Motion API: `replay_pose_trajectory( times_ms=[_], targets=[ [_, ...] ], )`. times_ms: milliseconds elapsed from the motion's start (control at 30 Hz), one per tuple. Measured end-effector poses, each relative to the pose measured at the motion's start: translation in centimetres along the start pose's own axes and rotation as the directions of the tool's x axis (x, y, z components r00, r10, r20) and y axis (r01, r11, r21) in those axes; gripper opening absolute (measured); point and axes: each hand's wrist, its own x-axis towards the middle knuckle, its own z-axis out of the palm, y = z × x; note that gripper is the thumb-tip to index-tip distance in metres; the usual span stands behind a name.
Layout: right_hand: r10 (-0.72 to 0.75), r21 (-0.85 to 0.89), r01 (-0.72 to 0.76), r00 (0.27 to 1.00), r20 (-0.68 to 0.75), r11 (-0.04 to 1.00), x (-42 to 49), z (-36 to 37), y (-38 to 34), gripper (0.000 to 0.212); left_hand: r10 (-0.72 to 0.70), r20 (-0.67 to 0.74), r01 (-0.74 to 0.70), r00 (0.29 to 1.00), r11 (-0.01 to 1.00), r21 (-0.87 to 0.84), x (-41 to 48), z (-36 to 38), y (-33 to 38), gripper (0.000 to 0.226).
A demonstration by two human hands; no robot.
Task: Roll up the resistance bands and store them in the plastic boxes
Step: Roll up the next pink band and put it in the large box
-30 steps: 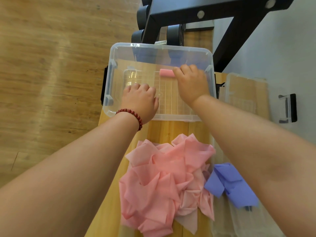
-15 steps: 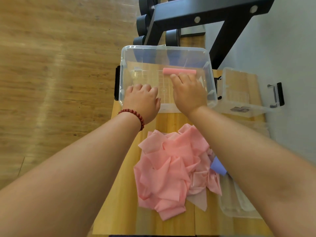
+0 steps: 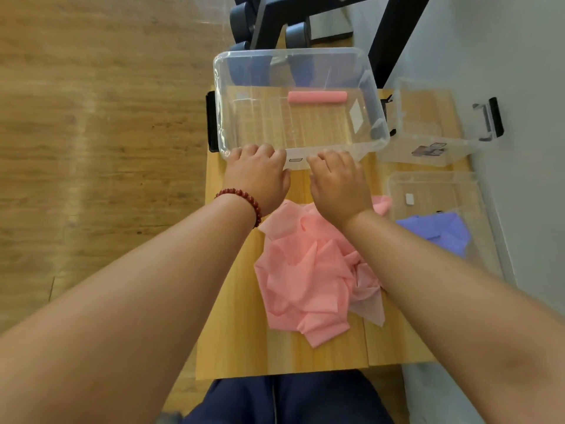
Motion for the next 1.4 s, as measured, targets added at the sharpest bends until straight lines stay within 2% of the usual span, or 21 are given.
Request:
replay_pose_trajectory(
  times_ms=[267, 400, 500, 633, 767, 933, 1167, 1400],
  targets=[
    [0.083, 0.07, -0.089, 0.993, 0.078, 0.994, -4.9, 1.2, 3.2, 0.025, -0.04, -0.005, 0.04, 0.999, 0.994, -0.097, 0.2, 4.1, 4.5, 0.041],
    [0.078, 0.099, -0.088, 0.992, 0.099, 0.991, -7.9, 1.8, 4.8, 0.03, -0.081, 0.023, 0.084, 0.996, 0.984, -0.157, -0.1, 7.5, 7.6, 0.04],
    [0.066, 0.059, -0.074, 0.988, 0.139, 0.996, -9.9, 3.1, 6.1, 0.033, -0.075, 0.054, 0.084, 0.996, 0.977, -0.196, 0.0, 10.2, 9.8, 0.044],
    [0.141, 0.027, -0.151, 0.965, 0.223, 0.988, -12.0, 5.1, 6.9, 0.036, -0.067, 0.07, 0.081, 0.995, 0.969, -0.233, 0.4, 14.1, 11.2, 0.046],
    [0.195, 0.049, -0.219, 0.935, 0.298, 0.975, -12.6, 7.0, 6.9, 0.04, -0.11, -0.072, 0.088, 0.991, 0.964, -0.251, 1.1, 17.6, 11.5, 0.056],
    [0.226, 0.119, -0.269, 0.929, 0.292, 0.956, -13.2, 9.0, 6.9, 0.039, -0.148, -0.289, 0.055, 0.946, 0.95, -0.307, 1.9, 20.3, 11.2, 0.037],
    [0.244, 0.135, -0.276, 0.946, 0.216, 0.952, -13.8, 9.5, 6.6, 0.042, -0.139, -0.382, 0.016, 0.914, 0.951, -0.309, 2.0, 21.4, 11.1, 0.038],
    [0.222, 0.114, -0.244, 0.959, 0.179, 0.963, -14.0, 9.1, 6.2, 0.05, -0.125, -0.376, 0.016, 0.918, 0.96, -0.28, 1.7, 21.4, 11.2, 0.043]
  ],
)
